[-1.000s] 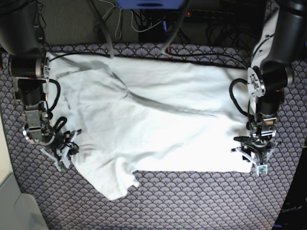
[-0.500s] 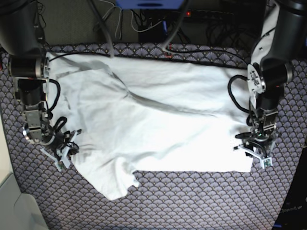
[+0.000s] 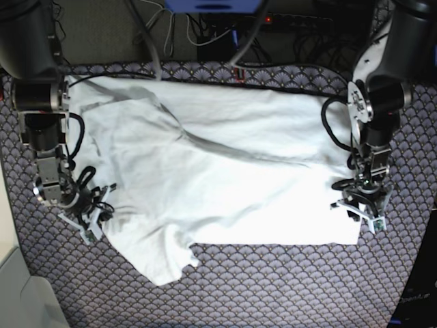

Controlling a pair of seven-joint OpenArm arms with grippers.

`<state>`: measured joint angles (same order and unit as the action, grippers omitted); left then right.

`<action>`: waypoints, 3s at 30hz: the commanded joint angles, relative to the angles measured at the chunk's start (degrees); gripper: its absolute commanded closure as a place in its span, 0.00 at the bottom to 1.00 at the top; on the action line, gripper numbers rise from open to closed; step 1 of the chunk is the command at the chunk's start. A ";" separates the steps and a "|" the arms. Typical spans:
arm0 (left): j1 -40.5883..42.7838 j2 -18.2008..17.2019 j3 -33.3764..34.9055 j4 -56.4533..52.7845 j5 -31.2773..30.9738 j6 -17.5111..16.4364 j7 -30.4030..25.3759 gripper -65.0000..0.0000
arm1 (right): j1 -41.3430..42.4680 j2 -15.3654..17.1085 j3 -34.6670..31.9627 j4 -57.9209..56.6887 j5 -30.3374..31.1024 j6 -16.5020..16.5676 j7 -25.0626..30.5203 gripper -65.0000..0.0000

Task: Fold the T-shirt properly
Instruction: 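Close both grippers on the hem corners of the shirt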

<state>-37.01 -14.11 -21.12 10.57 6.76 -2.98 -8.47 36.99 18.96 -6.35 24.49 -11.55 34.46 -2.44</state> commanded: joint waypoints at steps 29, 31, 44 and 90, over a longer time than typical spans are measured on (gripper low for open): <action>0.14 0.17 7.37 -0.50 0.14 -0.58 5.08 0.66 | 0.50 0.07 -1.78 -0.01 -1.68 -0.04 -3.06 1.00; 0.84 0.26 7.37 -0.41 0.14 -0.58 5.08 0.69 | 0.50 0.07 -1.78 -0.01 -1.68 -0.04 -3.06 1.00; 3.74 0.26 7.28 -0.33 0.05 -0.31 2.27 0.99 | 0.50 -0.02 -1.69 -0.01 -1.68 -0.04 -3.06 1.00; 7.52 -0.18 7.28 21.12 -13.31 0.04 15.90 0.61 | 0.50 -0.02 -1.87 -0.01 -1.68 -0.04 -3.06 1.00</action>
<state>-28.27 -13.50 -13.76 31.38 -6.52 -3.20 7.11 37.15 18.90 -7.90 24.64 -11.53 34.04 -2.35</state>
